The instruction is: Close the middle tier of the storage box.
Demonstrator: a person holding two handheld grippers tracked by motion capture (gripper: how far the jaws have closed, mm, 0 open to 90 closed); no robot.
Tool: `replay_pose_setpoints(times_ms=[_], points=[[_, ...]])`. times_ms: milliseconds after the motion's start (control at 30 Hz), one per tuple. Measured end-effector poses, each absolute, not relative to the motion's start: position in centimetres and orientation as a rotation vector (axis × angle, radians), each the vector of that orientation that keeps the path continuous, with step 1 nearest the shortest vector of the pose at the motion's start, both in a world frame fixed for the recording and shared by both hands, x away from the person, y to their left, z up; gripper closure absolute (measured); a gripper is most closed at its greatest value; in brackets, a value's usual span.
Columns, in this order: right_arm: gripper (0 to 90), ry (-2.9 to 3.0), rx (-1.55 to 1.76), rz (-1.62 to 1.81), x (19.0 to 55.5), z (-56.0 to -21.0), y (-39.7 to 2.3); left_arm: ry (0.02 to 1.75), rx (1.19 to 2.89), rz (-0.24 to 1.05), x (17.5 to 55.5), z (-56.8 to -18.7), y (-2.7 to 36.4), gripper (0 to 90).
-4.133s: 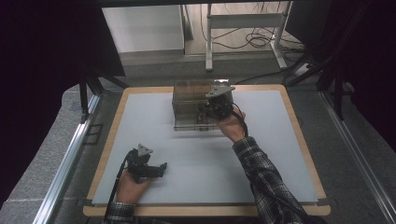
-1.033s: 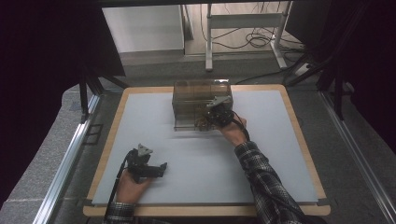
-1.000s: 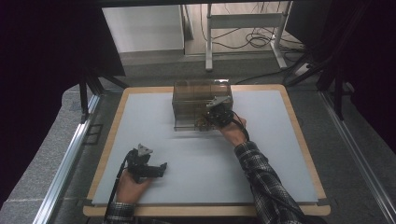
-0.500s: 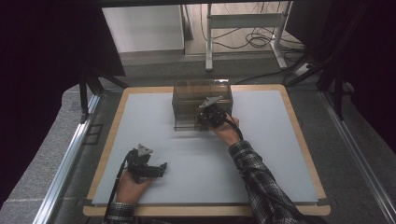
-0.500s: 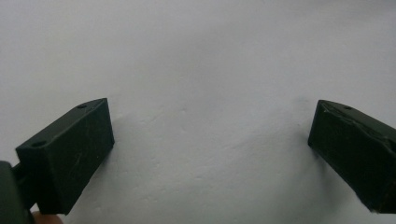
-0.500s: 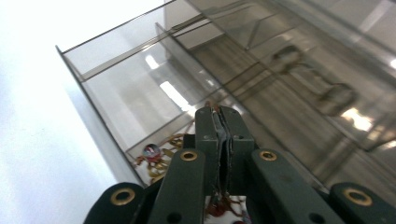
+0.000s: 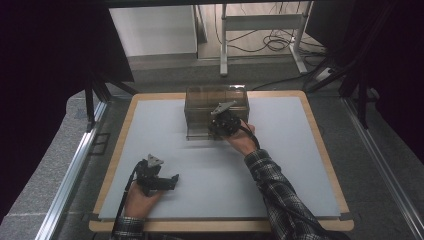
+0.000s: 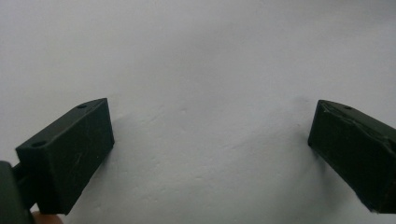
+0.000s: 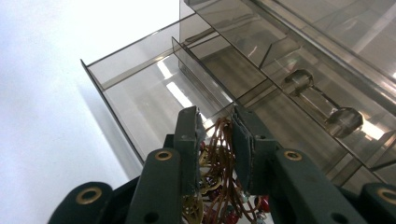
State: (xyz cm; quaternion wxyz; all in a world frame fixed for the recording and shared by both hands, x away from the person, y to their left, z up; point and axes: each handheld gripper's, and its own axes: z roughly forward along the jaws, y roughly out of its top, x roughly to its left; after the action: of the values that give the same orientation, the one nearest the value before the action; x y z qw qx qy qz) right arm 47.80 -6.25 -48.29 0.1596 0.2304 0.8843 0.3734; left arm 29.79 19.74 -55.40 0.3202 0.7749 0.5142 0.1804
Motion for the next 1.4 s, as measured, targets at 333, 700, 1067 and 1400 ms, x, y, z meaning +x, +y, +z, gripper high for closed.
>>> replay_pose_setpoints(times_ms=[333, 700, 1067, 1400], points=[[69.2, 2.509, 0.635, 1.084, 47.4, -46.9, -6.7, 1.351, 2.034, 0.475, 29.8, -55.4, 19.7, 0.7], [69.1, 2.517, 0.632, 1.088, 46.9, -46.2, -7.8, 1.351, 2.036, 0.474, 29.8, -55.4, 19.7, 0.7], [69.1, 2.53, 0.615, 1.098, 46.0, -46.4, -8.5, 1.352, 2.036, 0.474, 29.8, -55.4, 19.7, 0.7], [67.0, 2.536, 0.61, 1.111, 45.1, -46.5, -9.2, 1.352, 2.035, 0.473, 29.8, -55.4, 19.7, 0.8]])
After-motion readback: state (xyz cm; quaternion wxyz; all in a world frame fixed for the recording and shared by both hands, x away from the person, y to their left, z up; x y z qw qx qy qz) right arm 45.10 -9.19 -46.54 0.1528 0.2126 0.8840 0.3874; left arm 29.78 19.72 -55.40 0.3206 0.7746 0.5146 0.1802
